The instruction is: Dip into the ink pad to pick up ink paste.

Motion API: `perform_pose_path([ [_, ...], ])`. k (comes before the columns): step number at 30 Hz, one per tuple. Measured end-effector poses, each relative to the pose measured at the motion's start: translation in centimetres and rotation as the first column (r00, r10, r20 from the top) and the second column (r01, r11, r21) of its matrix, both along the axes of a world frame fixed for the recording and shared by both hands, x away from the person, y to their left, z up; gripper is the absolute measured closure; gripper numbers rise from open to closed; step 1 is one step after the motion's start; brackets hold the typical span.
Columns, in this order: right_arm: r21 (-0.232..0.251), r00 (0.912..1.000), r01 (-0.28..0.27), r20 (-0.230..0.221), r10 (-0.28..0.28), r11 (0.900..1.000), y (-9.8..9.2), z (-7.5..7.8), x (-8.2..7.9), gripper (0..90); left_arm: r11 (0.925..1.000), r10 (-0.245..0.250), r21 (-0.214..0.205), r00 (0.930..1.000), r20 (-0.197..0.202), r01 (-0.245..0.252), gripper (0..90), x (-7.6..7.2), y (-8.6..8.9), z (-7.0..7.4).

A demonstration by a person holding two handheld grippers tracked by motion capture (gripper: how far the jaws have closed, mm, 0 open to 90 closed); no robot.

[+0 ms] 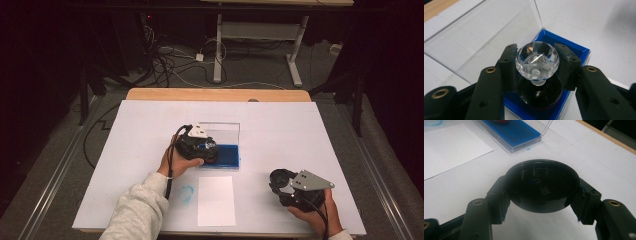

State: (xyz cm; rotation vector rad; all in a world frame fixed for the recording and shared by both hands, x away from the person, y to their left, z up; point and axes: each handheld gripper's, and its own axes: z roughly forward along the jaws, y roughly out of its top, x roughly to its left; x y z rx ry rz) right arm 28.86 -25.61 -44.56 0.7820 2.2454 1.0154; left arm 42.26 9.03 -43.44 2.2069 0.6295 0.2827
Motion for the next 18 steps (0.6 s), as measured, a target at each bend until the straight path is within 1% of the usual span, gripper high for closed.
perform_pose_path([
  [2,-0.003,1.0,-0.006,-0.007,0.006,1.0,0.1,-0.1,0.0,38.7,1.0,0.003,-0.009,1.0,-0.003,-0.003,54.6,0.0,0.1,-0.1],
  [6,-0.007,0.9998,-0.012,-0.014,0.011,0.9999,0.2,-0.2,0.0,38.7,0.9999,0.002,-0.015,1.0,0.002,-0.002,54.6,0.0,0.1,-0.2],
  [11,-0.011,0.9999,-0.01,-0.013,0.01,0.9999,0.2,-0.2,0.0,38.7,0.9998,0.0,-0.018,1.0,0.005,0.0,54.6,-0.3,0.2,-0.4],
  [15,-0.011,0.9999,-0.007,-0.013,0.007,0.9999,0.3,-0.2,0.0,38.7,0.9998,-0.019,0.01,0.9991,0.039,0.019,54.6,-0.8,0.3,-0.6],
  [18,-0.012,0.9998,-0.009,-0.015,0.009,0.9999,0.3,-0.2,0.0,38.7,0.9998,-0.02,0.007,0.9985,0.05,0.019,54.5,-1.0,0.4,-0.7],
])
